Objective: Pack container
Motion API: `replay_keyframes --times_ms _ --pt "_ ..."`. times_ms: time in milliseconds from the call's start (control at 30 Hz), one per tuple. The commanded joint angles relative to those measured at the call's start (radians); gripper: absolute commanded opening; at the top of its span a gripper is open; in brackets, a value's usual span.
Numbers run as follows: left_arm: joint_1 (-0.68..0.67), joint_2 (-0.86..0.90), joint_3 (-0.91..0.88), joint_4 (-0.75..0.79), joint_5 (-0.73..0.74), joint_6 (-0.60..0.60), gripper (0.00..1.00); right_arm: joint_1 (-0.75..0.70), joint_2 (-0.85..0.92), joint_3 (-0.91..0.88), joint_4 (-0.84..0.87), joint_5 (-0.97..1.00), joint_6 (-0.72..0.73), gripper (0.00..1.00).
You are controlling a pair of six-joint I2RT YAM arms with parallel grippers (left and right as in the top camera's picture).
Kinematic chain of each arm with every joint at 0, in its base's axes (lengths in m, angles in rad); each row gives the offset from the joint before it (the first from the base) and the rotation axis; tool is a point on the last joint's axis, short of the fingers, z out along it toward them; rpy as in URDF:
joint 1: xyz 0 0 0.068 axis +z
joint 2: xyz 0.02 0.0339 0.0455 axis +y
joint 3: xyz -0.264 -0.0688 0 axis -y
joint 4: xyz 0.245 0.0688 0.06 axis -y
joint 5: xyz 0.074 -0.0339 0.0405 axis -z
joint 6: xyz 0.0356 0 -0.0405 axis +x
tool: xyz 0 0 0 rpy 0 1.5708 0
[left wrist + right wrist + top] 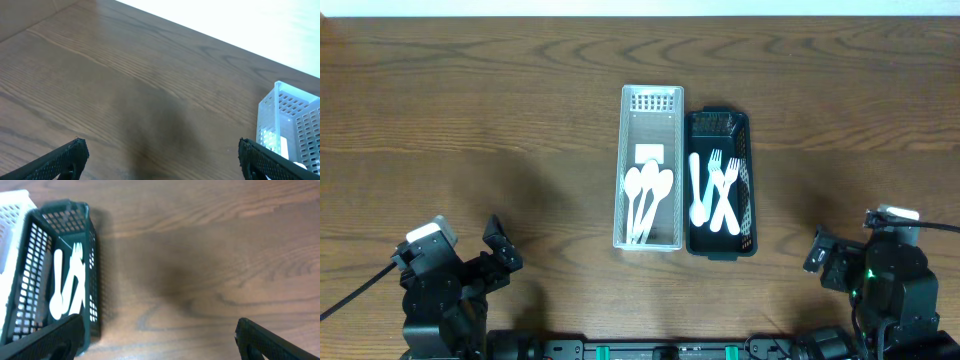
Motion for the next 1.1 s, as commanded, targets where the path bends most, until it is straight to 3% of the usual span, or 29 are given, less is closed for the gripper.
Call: replay_keyframes --times_ms 0,233,433,833,1067 --pt "-0.003 -0.003 -0.006 0.000 0.003 0.006 0.98 -0.014 -0.040 -0.053 0.070 -0.029 -0.025 0.99" --pt "-0.003 -0.003 -0.006 0.000 0.003 0.006 0.98 -0.070 -0.254 -0.362 0.486 -0.173 -0.121 0.99" --pt "-0.003 -0.003 -0.006 0.000 0.003 0.006 0.98 -0.074 -0.373 -0.519 0.620 -0.179 -0.139 0.99" --pt "-0.003 -0.003 -0.006 0.000 0.003 0.006 0.98 -0.076 -0.468 -0.707 0.910 -0.175 -0.441 0.99" --pt "-0.003 -0.003 -0.006 0.000 0.003 0.006 0.98 -0.077 -0.493 -0.819 0.981 -0.179 -0.434 0.99"
